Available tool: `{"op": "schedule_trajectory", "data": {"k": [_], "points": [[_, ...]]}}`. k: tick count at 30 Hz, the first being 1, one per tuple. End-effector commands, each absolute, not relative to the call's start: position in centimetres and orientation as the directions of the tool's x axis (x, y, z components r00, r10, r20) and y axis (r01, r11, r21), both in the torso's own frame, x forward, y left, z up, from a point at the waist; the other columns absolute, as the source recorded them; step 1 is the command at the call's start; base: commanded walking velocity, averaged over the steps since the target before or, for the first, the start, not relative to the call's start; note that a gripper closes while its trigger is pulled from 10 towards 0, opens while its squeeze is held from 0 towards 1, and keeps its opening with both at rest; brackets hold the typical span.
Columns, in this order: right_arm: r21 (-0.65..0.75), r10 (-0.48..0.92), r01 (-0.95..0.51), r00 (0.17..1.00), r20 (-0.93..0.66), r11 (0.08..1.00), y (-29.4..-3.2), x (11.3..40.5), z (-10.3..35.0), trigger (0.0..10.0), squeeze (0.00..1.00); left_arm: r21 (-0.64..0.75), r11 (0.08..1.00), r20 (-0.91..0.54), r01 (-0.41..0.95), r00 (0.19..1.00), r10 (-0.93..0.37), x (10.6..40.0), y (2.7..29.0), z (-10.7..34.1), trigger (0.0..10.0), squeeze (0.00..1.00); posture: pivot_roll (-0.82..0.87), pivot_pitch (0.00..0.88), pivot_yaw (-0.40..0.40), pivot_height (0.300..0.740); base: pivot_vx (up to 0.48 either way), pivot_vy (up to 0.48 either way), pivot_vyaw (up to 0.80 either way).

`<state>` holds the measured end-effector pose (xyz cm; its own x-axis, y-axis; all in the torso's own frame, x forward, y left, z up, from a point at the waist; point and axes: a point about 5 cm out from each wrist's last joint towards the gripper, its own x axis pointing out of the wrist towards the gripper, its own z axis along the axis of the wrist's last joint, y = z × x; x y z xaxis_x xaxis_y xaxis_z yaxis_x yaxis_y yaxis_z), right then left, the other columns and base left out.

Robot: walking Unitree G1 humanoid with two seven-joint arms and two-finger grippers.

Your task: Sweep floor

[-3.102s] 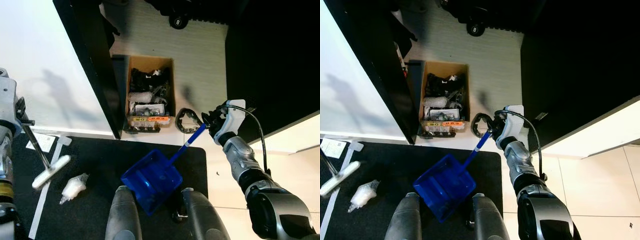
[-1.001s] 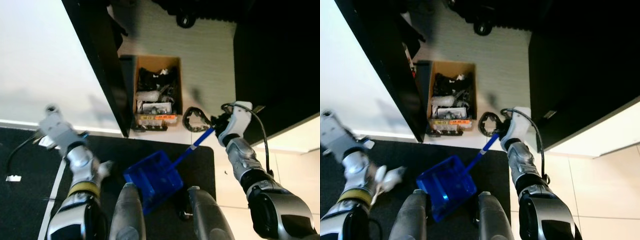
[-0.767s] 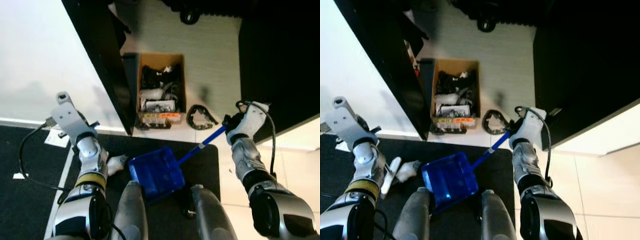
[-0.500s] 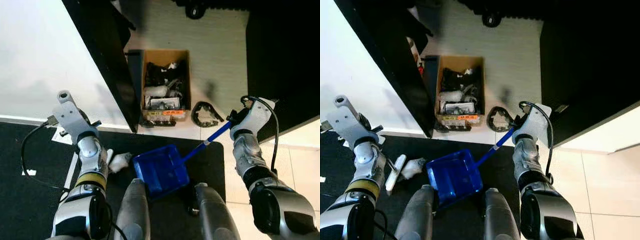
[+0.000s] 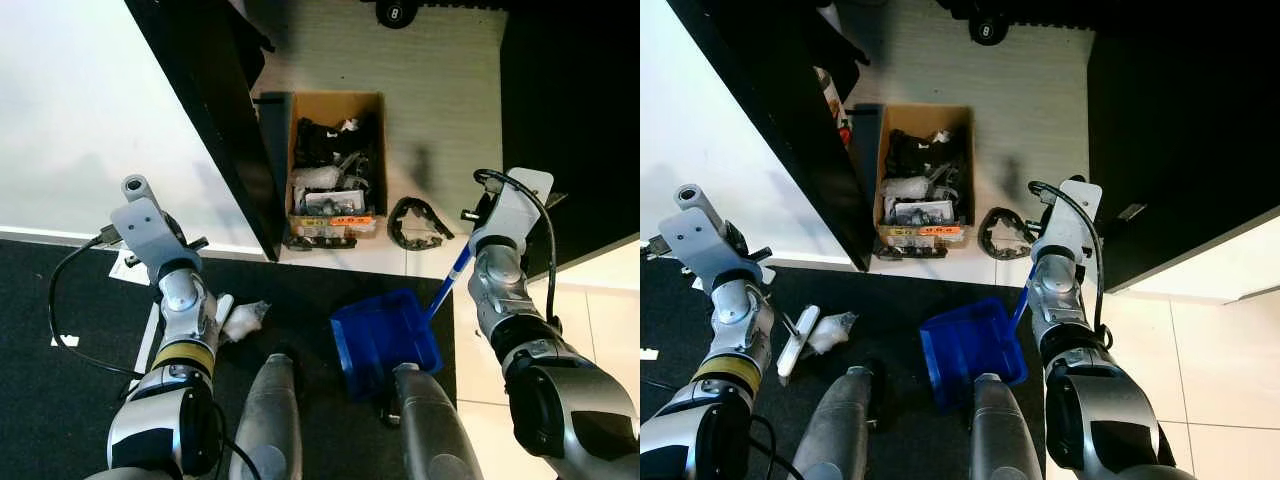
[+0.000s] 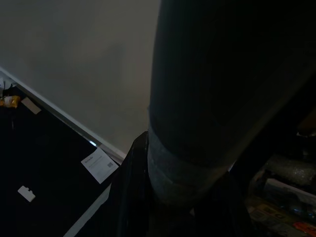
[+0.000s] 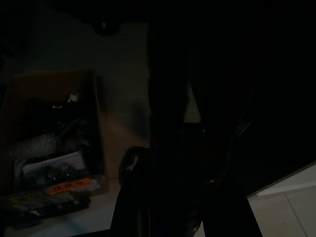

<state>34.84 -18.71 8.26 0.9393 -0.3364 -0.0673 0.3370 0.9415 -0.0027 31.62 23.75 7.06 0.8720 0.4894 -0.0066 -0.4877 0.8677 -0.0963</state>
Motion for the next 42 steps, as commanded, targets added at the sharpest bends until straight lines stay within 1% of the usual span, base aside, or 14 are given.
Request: {"op": "schedule_trajectory", "data": {"k": [1, 3, 5, 8, 11, 13, 18, 20, 28, 36, 42], "points": [[0.008, -0.347, 0.35, 0.933, -0.097, 0.937, -18.4, 34.1, 7.1, 10.0, 0.0, -0.156, 0.875, -0.008, -0.458, 0.887, 0.462, 31.8, 22.8, 6.9, 10.0, 0.0, 0.01, 0.321, -0.018, 0.74, 0.0, 0.0, 0.0], [0.019, -0.349, 0.354, 0.93, -0.114, 0.935, -18.2, 33.9, 6.7, 10.0, 0.0, -0.16, 0.876, -0.007, -0.454, 0.888, 0.459, 31.8, 22.7, 6.9, 10.0, 0.0, 0.01, 0.324, -0.019, 0.74, 0.0, 0.0, 0.0], [0.044, -0.379, 0.388, 0.915, -0.138, 0.921, -18.2, 33.3, 6.0, 10.0, 0.0, -0.172, 0.878, -0.005, -0.447, 0.892, 0.453, 31.8, 22.6, 6.9, 10.0, 0.0, 0.01, 0.328, -0.02, 0.74, 0.0, 0.0, 0.0], [0.073, -0.425, 0.437, 0.895, -0.136, 0.897, -18.3, 32.8, 5.6, 10.0, 0.0, -0.193, 0.88, 0.001, -0.434, 0.897, 0.442, 31.8, 22.4, 7.0, 10.0, 0.0, 0.01, 0.341, -0.02, 0.74, 0.0, 0.0, 0.0], [0.097, -0.436, 0.449, 0.891, -0.13, 0.888, -18.3, 32.7, 5.7, 10.0, 0.0, -0.199, 0.881, 0.004, -0.429, 0.898, 0.439, 31.8, 22.3, 7.0, 10.0, 0.0, 0.01, 0.343, -0.019, 0.74, 0.0, 0.0, 0.0], [0.165, -0.434, 0.442, 0.897, -0.084, 0.881, -18.0, 33.0, 6.5, 10.0, 0.0, -0.212, 0.883, 0.009, -0.42, 0.902, 0.431, 31.9, 22.3, 7.1, 10.0, 0.0, 0.01, 0.349, -0.018, 0.74, 0.0, 0.0, 0.0], [0.228, -0.423, 0.416, 0.906, -0.022, 0.88, -17.6, 33.6, 7.8, 10.0, 0.0, -0.22, 0.886, 0.014, -0.408, 0.907, 0.421, 31.9, 22.2, 7.2, 10.0, 0.0, 0.01, 0.349, -0.018, 0.74, 0.0, 0.0, 0.0], [0.233, -0.419, 0.409, 0.908, -0.009, 0.882, -17.5, 33.8, 8.1, 10.0, 0.0, -0.221, 0.887, 0.015, -0.405, 0.908, 0.418, 31.9, 22.2, 7.2, 10.0, 0.0, 0.01, 0.349, -0.019, 0.74, 0.0, 0.0, 0.0], [0.218, -0.382, 0.36, 0.922, 0.067, 0.907, -16.7, 34.2, 9.2, 10.0, 0.0, -0.228, 0.891, 0.019, -0.393, 0.913, 0.408, 32.0, 22.1, 7.2, 10.0, 0.0, 0.01, 0.346, -0.024, 0.74, 0.0, 0.0, 0.0], [0.108, -0.287, 0.27, 0.939, 0.191, 0.957, -14.7, 34.4, 10.4, 10.0, 0.0, -0.23, 0.894, 0.02, -0.385, 0.916, 0.4, 32.1, 22.1, 7.3, 10.0, 0.0, 0.01, 0.347, -0.025, 0.74, 0.0, 0.0, 0.0], [0.063, -0.277, 0.27, 0.94, 0.2, 0.961, -14.1, 34.1, 10.0, 10.0, 0.0, -0.229, 0.896, 0.021, -0.381, 0.918, 0.396, 32.1, 22.2, 7.3, 10.0, 0.0, 0.01, 0.35, -0.027, 0.74, 0.0, 0.0, 0.0]]}}
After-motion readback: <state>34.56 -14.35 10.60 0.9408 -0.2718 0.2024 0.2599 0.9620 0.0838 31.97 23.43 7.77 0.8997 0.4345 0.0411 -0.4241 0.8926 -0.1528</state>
